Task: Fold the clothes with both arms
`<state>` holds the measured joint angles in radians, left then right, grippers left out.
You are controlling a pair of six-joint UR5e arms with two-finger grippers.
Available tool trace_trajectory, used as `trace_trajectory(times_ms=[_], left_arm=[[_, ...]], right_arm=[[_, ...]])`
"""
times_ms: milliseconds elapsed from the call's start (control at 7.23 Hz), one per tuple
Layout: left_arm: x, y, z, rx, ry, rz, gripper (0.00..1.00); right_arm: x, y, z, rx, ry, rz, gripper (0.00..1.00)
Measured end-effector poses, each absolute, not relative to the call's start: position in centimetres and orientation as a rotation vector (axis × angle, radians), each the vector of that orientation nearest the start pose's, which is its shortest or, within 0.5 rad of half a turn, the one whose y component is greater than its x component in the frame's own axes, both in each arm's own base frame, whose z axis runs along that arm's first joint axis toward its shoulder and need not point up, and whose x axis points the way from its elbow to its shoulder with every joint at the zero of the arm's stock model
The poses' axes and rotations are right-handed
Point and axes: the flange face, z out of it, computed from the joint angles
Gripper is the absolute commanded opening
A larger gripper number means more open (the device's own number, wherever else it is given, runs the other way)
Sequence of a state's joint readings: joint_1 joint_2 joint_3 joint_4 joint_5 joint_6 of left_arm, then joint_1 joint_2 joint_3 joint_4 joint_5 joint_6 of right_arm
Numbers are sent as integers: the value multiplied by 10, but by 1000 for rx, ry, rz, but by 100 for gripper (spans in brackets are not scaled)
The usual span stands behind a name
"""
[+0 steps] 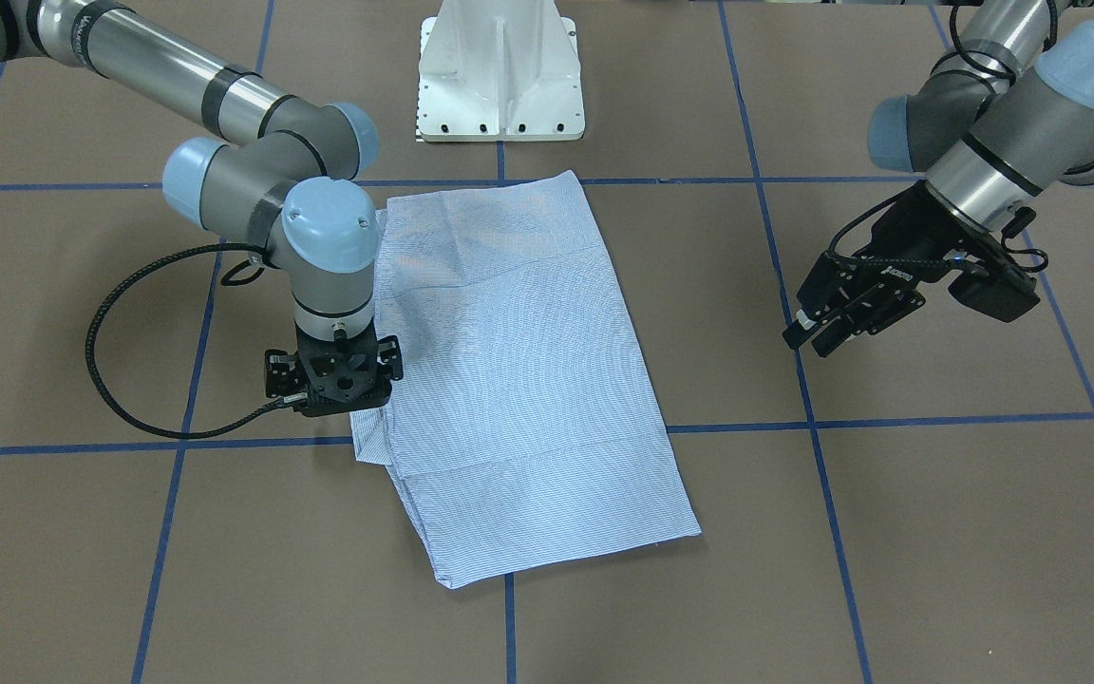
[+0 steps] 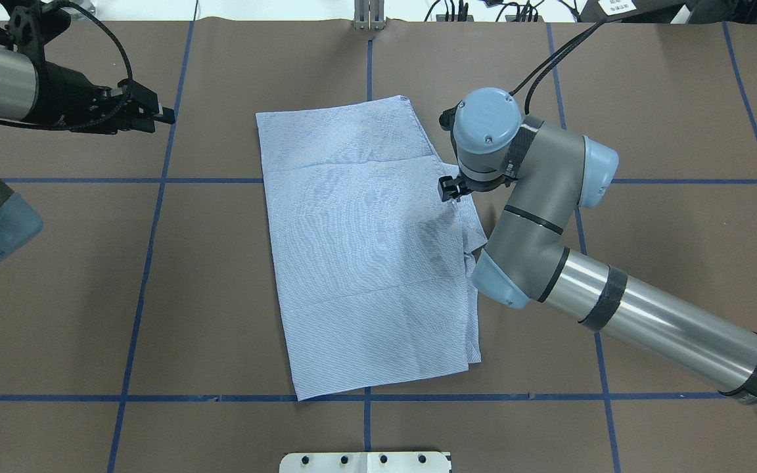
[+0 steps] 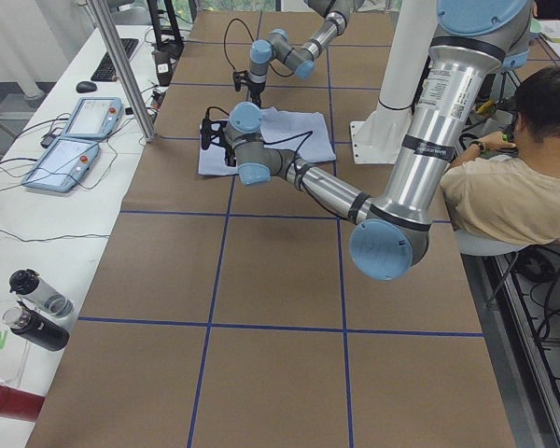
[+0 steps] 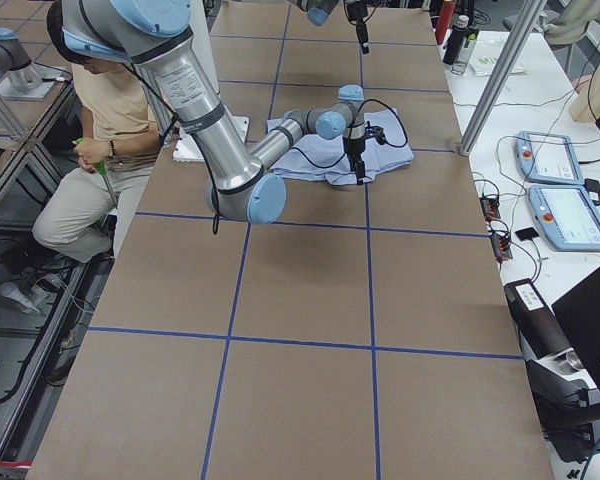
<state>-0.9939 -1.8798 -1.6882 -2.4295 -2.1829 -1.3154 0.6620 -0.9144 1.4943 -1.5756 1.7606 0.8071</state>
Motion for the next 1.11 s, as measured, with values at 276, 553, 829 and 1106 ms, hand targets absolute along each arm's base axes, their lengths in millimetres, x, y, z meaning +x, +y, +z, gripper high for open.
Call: trace_trajectory(times_ms=[276,553,829,1106], left_arm=[[251,-542,332,290,1303,-241,51],[244,-543,330,285,1305,-242,51],[241,-544,330,285,1305,-245,51],[240,-544,330,286,1305,-248,51]], right_arm=[[-475,-507,284,217,-603,-87,100],[-482,-452,252,137,-688,106,100],[-490,-383,246,26,-763,367,100],[-498,-344,264,-75,-836,689,99]])
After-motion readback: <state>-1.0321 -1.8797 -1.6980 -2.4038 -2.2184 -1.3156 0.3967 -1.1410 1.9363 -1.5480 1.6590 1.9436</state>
